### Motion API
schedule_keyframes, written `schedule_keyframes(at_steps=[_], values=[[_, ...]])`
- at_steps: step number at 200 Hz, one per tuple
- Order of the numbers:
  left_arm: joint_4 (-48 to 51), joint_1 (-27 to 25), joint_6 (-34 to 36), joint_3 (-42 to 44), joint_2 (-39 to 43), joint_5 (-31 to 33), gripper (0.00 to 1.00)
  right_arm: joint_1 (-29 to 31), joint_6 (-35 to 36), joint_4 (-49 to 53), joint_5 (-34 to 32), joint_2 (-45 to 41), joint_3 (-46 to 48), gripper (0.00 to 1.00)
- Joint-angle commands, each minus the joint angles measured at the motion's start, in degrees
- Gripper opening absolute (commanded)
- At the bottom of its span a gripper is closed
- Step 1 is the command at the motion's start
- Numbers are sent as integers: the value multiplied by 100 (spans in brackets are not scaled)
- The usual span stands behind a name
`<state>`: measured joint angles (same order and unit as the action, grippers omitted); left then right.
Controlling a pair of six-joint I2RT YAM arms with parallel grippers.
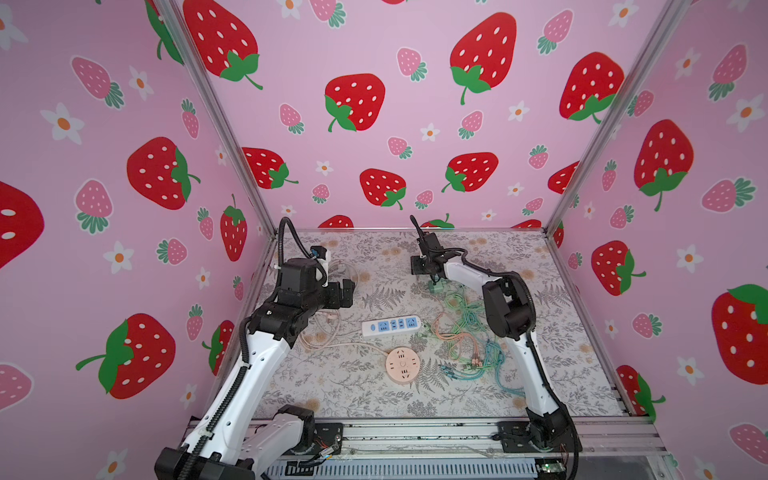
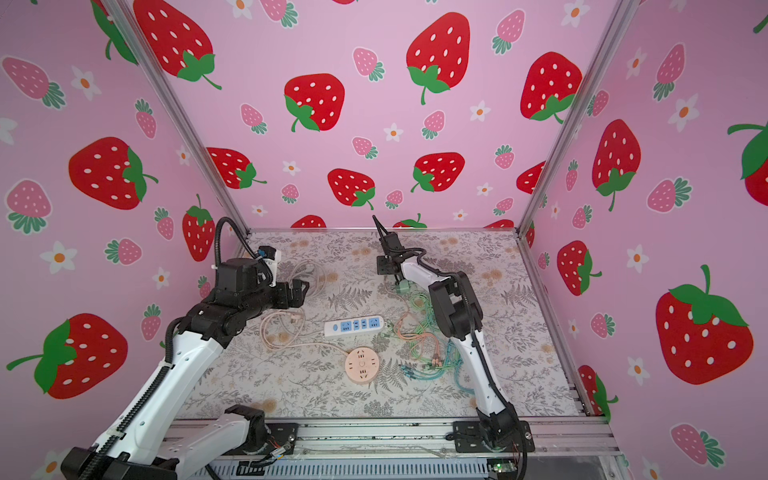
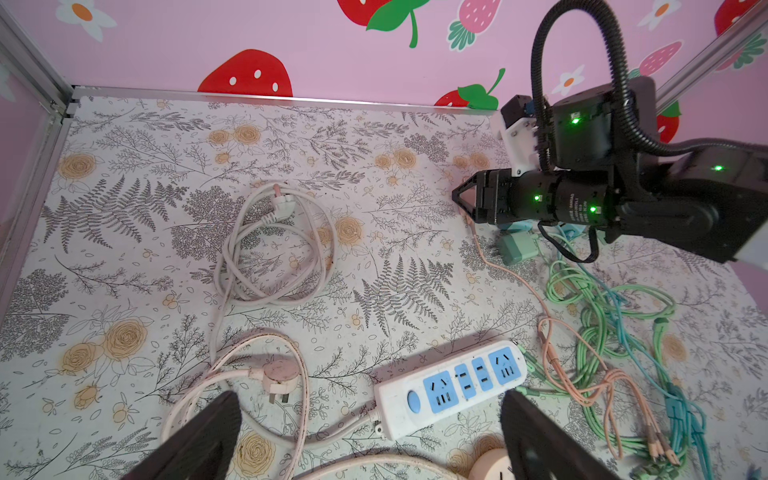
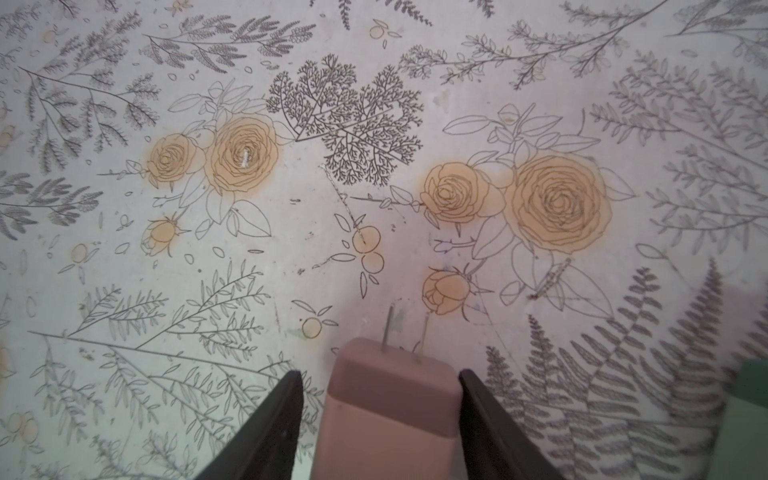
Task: Insert the plug
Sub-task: 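Lower the right gripper and close it on the pink charger plug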
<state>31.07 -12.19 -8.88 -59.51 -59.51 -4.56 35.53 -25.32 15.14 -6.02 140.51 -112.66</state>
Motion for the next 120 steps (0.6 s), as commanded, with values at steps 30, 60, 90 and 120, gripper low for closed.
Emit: schedule_keyframes(at_steps=[30, 60, 90, 120], values=[[-53, -18, -1, 93, 37, -1, 100, 120, 191, 514, -311, 250, -244, 58], [-75, -21, -18, 97, -25, -49, 100, 169, 409, 414, -266, 22, -106, 48], [-118, -20, -74, 84, -88, -104, 100, 174, 805, -213, 258, -605, 453, 40], [-152, -13, -133, 45, -154, -223, 100, 174, 1358, -668, 764, -1306, 948, 36]])
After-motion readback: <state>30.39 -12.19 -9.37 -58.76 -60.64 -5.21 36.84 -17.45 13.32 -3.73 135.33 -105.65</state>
